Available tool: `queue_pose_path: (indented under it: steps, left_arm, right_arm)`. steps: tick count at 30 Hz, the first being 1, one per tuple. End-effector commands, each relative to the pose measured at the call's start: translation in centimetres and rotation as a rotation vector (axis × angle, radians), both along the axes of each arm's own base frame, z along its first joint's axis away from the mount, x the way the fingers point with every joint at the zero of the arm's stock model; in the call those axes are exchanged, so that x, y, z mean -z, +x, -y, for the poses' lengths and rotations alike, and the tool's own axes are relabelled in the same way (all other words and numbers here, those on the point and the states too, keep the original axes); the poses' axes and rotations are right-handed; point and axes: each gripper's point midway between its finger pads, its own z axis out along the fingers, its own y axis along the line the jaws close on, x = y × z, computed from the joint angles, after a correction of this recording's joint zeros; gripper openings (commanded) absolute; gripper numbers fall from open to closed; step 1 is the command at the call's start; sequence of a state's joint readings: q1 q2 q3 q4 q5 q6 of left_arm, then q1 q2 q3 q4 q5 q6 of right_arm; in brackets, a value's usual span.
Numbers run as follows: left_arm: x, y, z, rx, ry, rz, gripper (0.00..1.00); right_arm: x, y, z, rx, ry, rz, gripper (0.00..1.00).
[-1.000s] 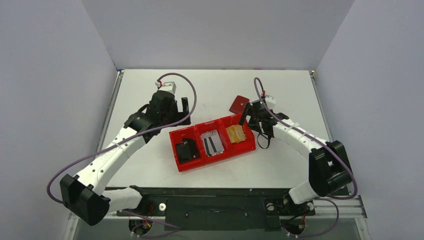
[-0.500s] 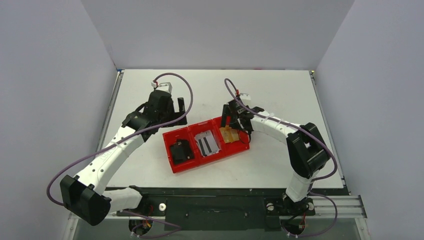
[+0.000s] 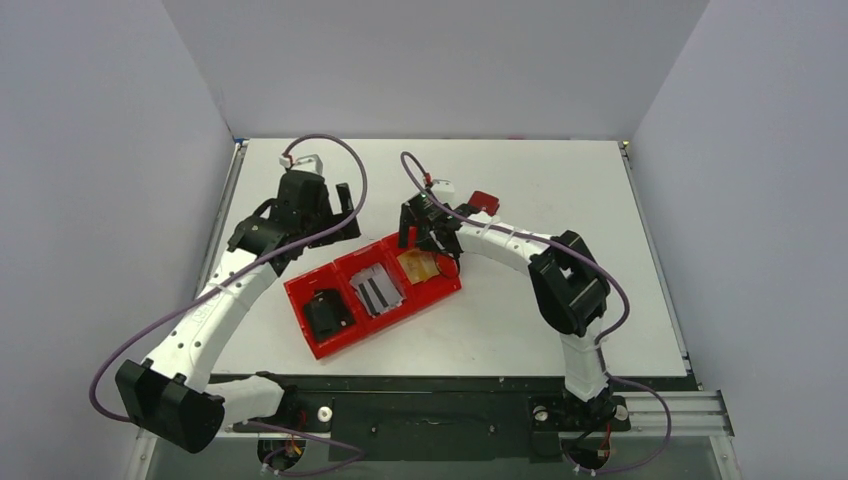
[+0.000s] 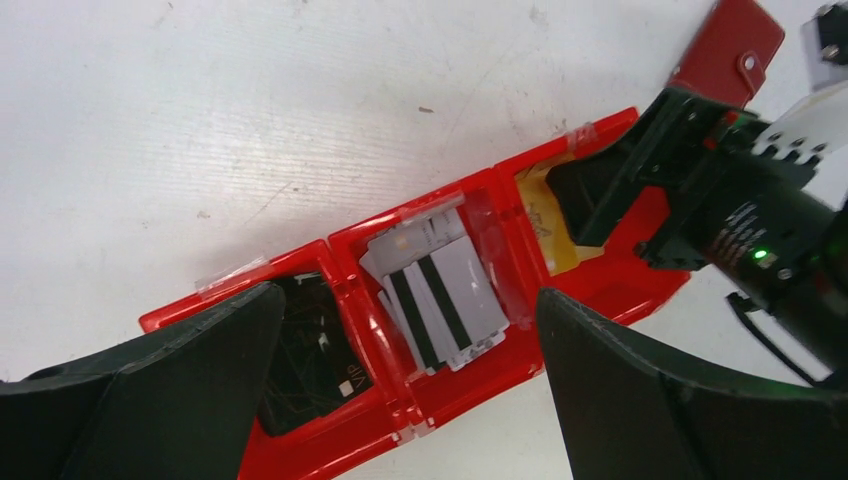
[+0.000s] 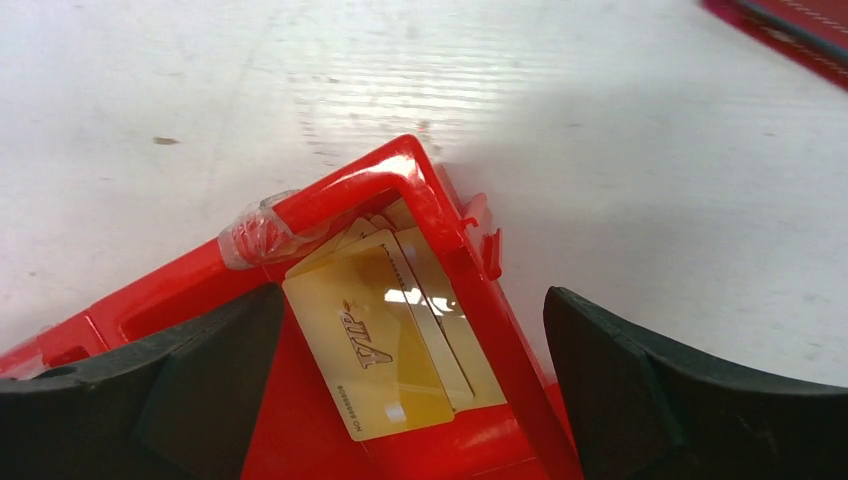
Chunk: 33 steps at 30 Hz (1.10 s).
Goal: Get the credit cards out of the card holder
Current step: Move the storage box to the corner of the board.
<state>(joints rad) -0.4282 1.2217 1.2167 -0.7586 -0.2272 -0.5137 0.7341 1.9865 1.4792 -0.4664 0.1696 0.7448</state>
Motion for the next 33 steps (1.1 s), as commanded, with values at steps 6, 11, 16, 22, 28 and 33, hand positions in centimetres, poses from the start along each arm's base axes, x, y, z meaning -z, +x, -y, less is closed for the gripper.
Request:
queue_pose_path:
  steps: [6,11,16,22,28,33]
  left_arm:
    - [-9.0,0.5,-2.9,-0.132,-0.118,0.197,0.97]
    - [-12.2,0.2,-3.2,-0.133,-0.145,0.264,0.97]
    - [-12.8,0.0,-3.0,-0.121,-0.155,0.269,0.97]
    - [-12.5,-0.2,-2.8,-0.112,-0.167,0.257,0.97]
    - [-12.9,-0.5,-2.9,-0.109,-0.169,0.27,0.97]
    - [-13.2,-0.4,-3.0,-0.108,-0.165,0.282,0.97]
  right_arm:
    - [-1.1,0.4,-8.3,0.026,0.152,0.028,0.98]
    - [-0.9,1.1,-12.5,0.011,0.211,0.035,0.98]
    - [-0.2,1.9,-15.9,-0.026,0.264,0.022,0.98]
    - [-2.0,3.3,-17.7,-0.082,0.311,0.055,0.98]
    - [-6.5,4.7,-16.1,-0.11,0.347,0.13,0.99]
    - [-11.3,6.1,-13.3,-0.089,0.392,0.181,0.99]
